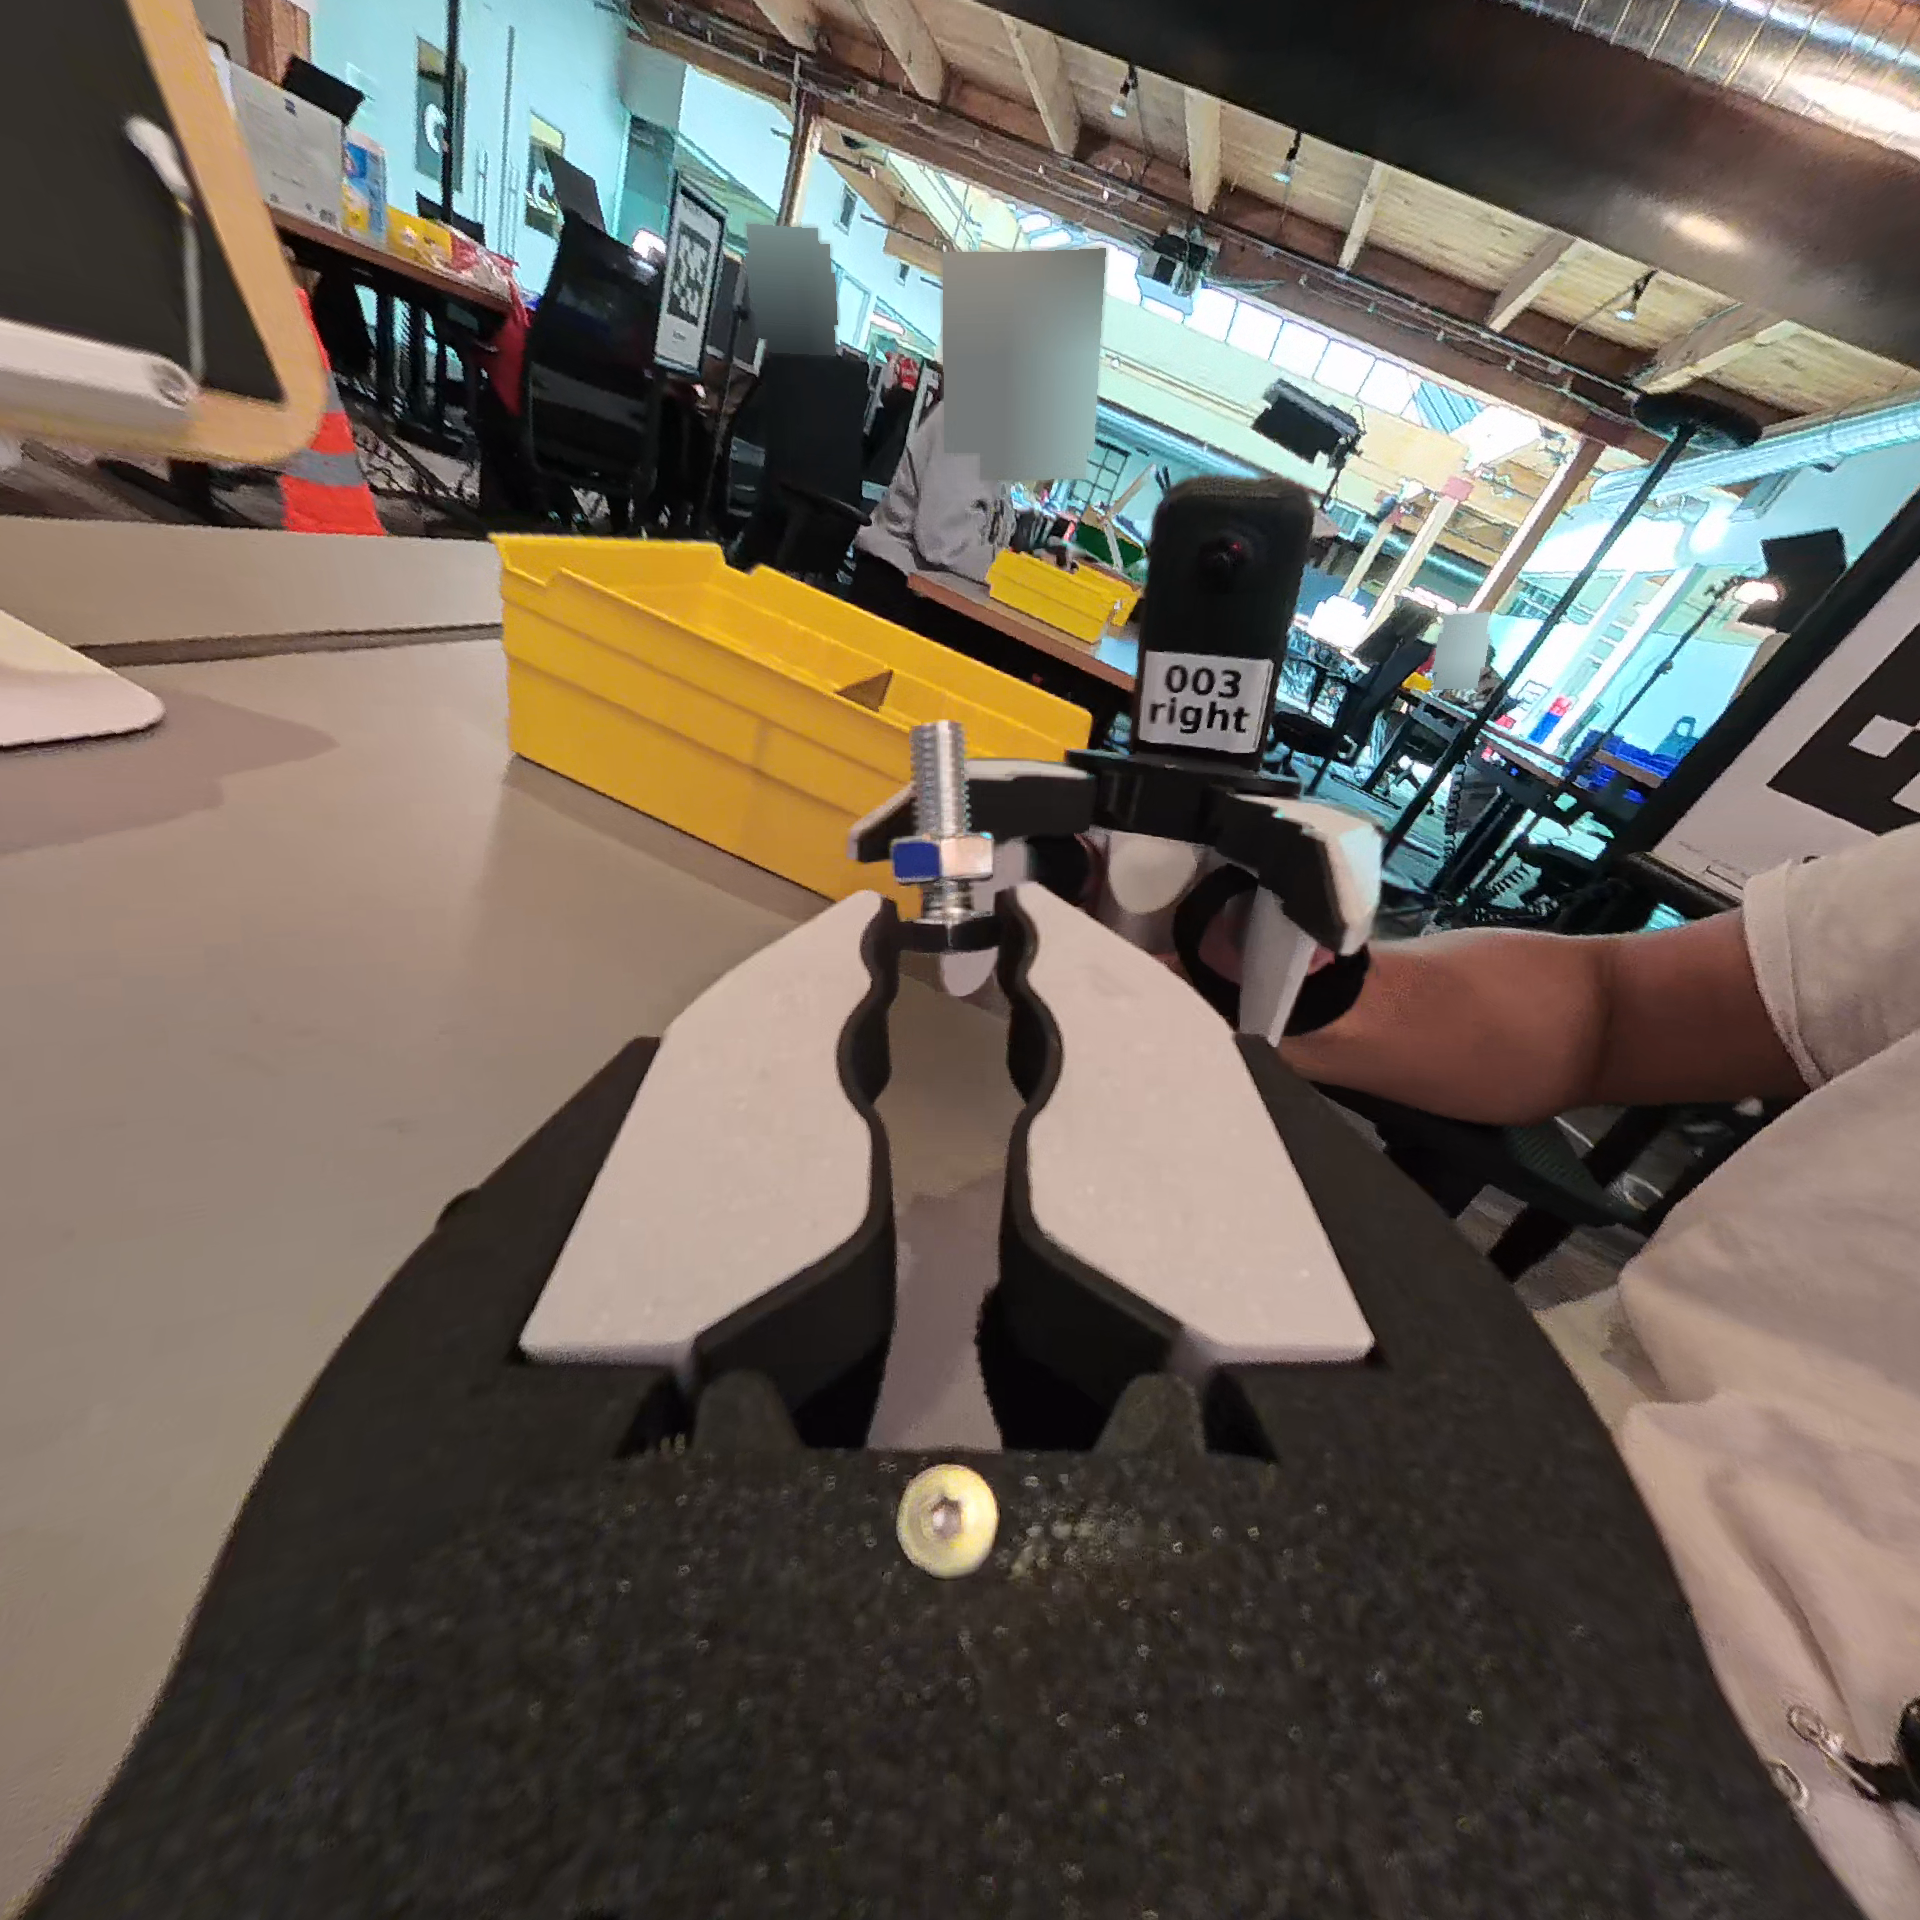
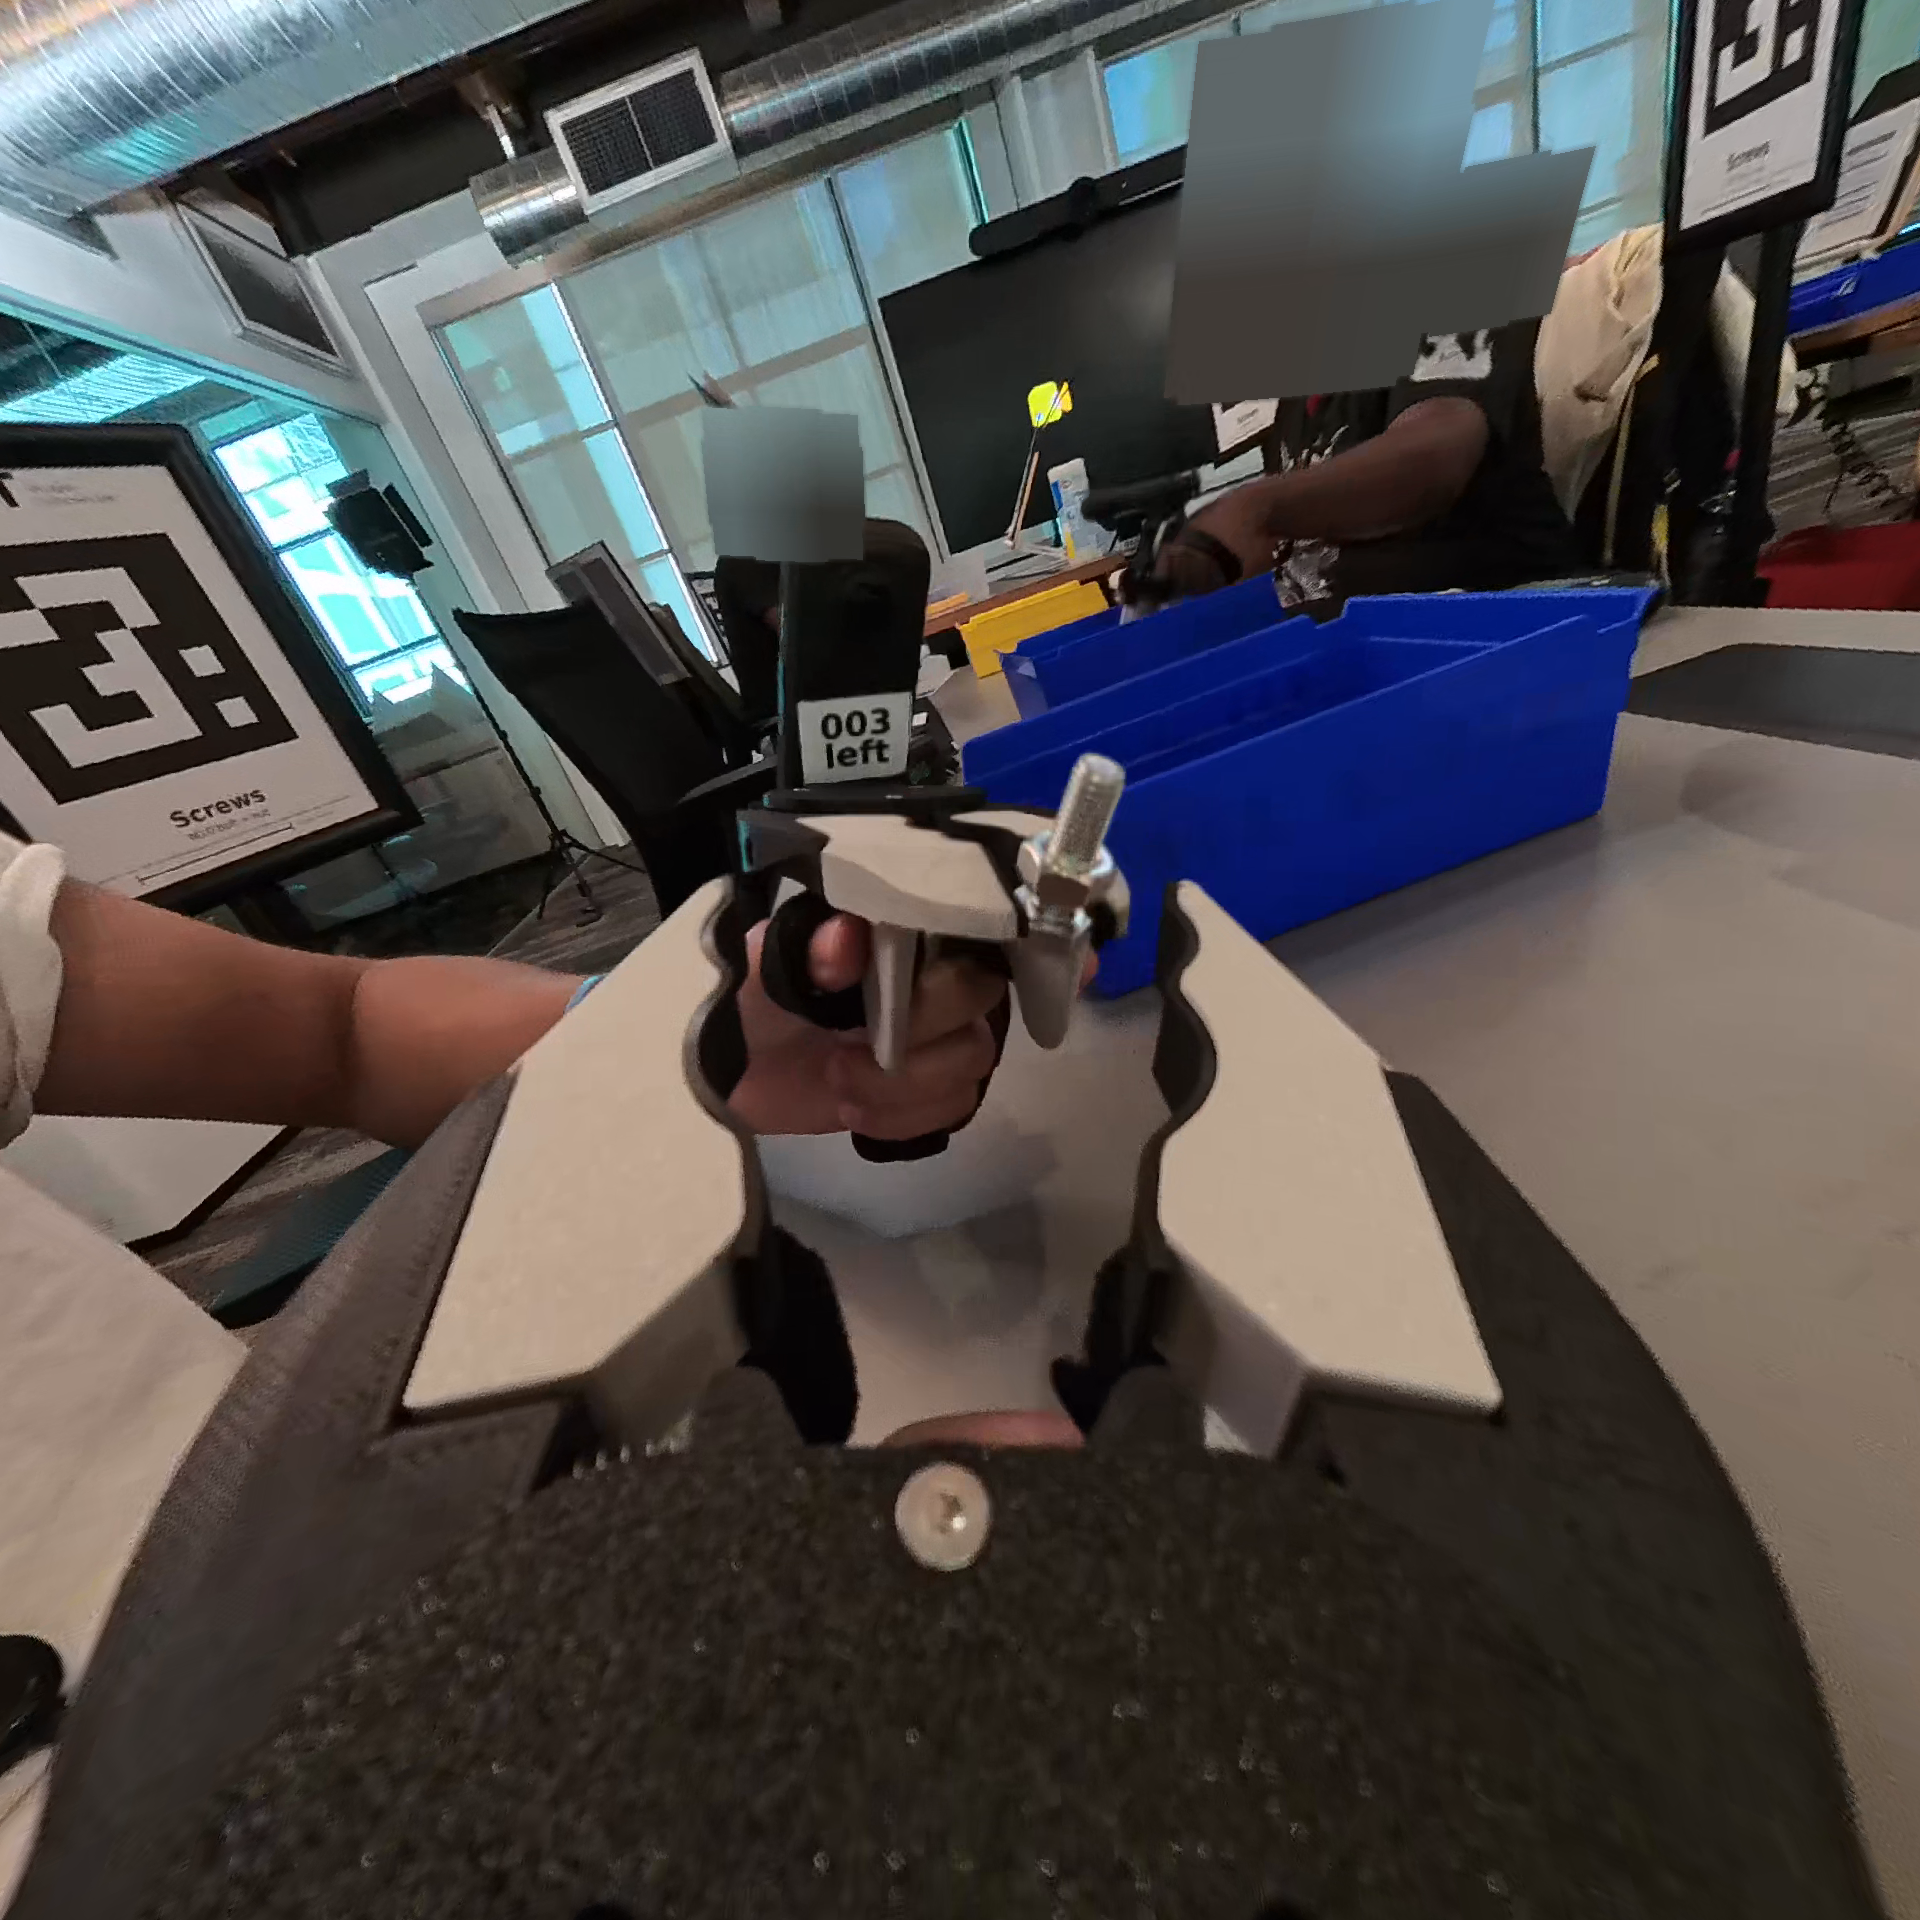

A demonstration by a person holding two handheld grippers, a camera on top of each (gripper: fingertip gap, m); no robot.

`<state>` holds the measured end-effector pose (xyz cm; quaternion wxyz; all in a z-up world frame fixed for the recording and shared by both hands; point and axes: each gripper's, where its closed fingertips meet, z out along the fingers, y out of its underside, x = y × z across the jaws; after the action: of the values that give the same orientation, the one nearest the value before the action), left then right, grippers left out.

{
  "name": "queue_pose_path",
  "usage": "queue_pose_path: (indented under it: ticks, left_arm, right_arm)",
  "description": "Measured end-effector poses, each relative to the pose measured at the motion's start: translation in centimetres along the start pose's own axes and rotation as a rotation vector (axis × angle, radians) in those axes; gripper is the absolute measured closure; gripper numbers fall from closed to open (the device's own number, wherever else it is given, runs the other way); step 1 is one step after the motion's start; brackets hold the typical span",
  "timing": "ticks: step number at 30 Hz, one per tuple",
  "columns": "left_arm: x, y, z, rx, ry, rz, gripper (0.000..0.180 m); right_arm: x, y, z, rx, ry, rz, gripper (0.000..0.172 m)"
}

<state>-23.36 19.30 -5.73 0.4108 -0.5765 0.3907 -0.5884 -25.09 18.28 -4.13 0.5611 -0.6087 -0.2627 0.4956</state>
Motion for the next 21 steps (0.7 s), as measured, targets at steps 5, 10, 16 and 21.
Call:
queue_pose_path:
  ticks: [5, 10, 16, 21]
  left_arm:
    - [-0.5, -0.6, -0.6, 0.043, 0.017, -0.038, 0.163]
    - [0.8, 0.5, 0.5, -0.004, 0.066, -0.028, 0.163]
    - [1.4, 0.9, 1.0, -0.037, 0.080, -0.001, 0.163]
    - [0.1, 0.0, -0.2, -0.005, 0.044, -0.021, 0.163]
  right_arm:
    - [-1.0, 0.1, 0.4, -0.006, -0.018, -0.022, 0.093]
    - [-1.5, 0.7, 0.8, -0.023, -0.023, -0.019, 0.084]
    - [-1.3, 0.0, 0.5, -0.005, -0.013, -0.061, 0.084]
    - [-0.3, -0.3, -0.2, 0.002, 0.006, -0.030, 0.088]
